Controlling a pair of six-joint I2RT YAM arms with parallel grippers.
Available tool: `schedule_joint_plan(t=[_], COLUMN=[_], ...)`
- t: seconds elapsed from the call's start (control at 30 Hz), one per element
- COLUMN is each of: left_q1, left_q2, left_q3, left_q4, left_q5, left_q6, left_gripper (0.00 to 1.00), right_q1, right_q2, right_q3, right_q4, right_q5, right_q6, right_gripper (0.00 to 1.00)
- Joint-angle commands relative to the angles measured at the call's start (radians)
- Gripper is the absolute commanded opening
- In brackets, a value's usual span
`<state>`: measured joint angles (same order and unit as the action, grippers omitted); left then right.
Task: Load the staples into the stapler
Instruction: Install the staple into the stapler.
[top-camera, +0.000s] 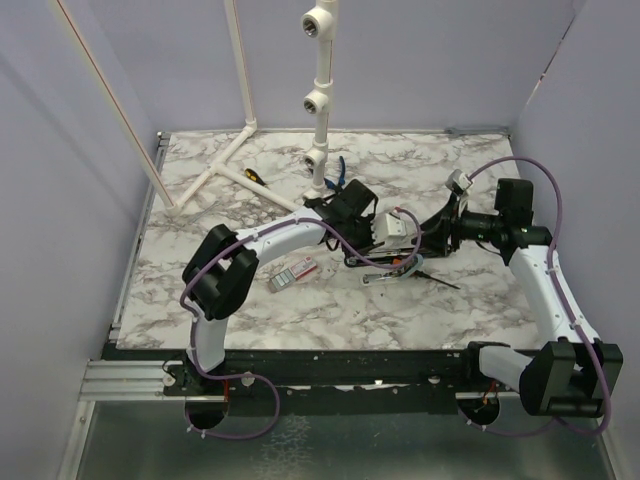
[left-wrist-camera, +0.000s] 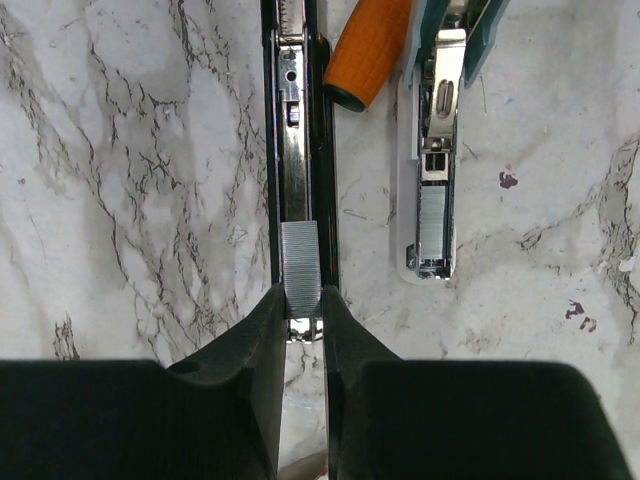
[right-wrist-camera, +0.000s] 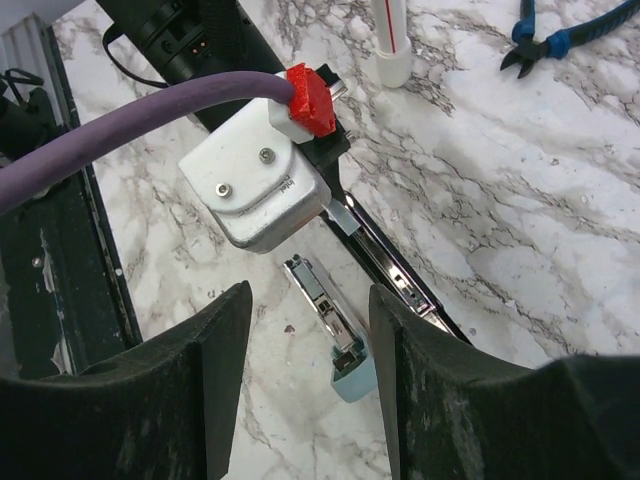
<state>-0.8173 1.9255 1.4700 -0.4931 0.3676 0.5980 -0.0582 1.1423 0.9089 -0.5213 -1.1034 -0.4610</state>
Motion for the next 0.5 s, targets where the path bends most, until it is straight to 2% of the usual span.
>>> schedule_joint_plan(t=[0.0,0.47], left_q1=[0.003,0.004], left_q2=[0.038,0.117], left_q3=[0.062,0.156], left_q4=[-0.059,-0.167], left_q5=[-0.02,0.001], left_q6=[-0.017,0.027], left_gripper=[0.18,0.19], right_q1=[-0.008,-0.073], right_q2=[-0.01,-0.003], right_q3=[-0.002,-0.001], right_q4=[-0.024,-0.089], right_q5=[0.03,0.034], right_q6=[-0.022,-0.086], right_gripper=[0.55,0.55])
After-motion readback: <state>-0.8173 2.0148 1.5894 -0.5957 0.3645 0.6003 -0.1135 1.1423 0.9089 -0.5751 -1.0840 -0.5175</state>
